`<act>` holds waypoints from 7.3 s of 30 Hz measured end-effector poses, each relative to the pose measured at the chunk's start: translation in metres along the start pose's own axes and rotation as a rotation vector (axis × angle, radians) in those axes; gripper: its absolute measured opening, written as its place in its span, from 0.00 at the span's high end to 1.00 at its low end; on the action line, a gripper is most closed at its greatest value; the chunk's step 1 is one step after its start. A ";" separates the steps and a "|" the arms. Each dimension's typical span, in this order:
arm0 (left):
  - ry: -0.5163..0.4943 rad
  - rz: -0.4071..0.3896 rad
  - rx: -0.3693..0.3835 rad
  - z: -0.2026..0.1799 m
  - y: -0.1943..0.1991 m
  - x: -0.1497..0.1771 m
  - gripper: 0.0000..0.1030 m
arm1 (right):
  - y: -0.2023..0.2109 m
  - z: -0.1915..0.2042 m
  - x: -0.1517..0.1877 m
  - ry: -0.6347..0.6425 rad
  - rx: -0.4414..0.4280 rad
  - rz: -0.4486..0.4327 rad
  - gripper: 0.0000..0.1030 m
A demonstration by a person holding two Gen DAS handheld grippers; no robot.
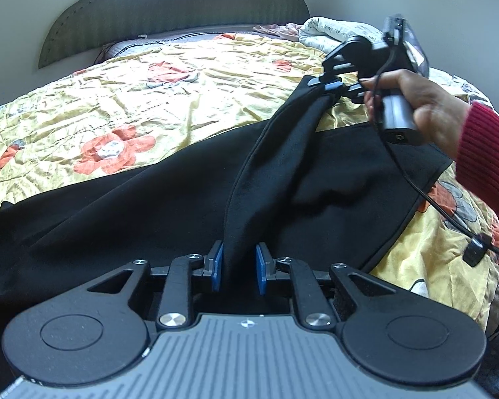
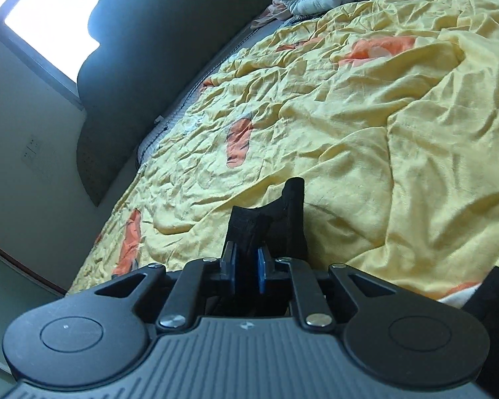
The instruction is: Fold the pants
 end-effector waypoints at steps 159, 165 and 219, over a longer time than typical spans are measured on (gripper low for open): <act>0.893 0.055 0.608 0.010 -0.115 -0.093 0.69 | 0.161 0.062 0.188 1.136 0.001 -0.339 0.89; 0.771 0.053 0.512 0.011 -0.109 -0.086 0.93 | 0.160 0.061 0.198 1.162 0.009 -0.324 0.89; 0.145 -0.050 -0.005 0.019 -0.011 -0.061 0.93 | 0.142 0.073 0.177 0.998 -0.242 -0.159 0.89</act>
Point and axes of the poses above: each gripper's, at about its wrist camera, not at the fingertips, and y roughly against the way its jaws point, z to its left, x to its underside, the point moved 5 cm from there along -y, roughly the way its jaws point, and after that the axes turned 8 degrees about x, right-handed, at the moved point
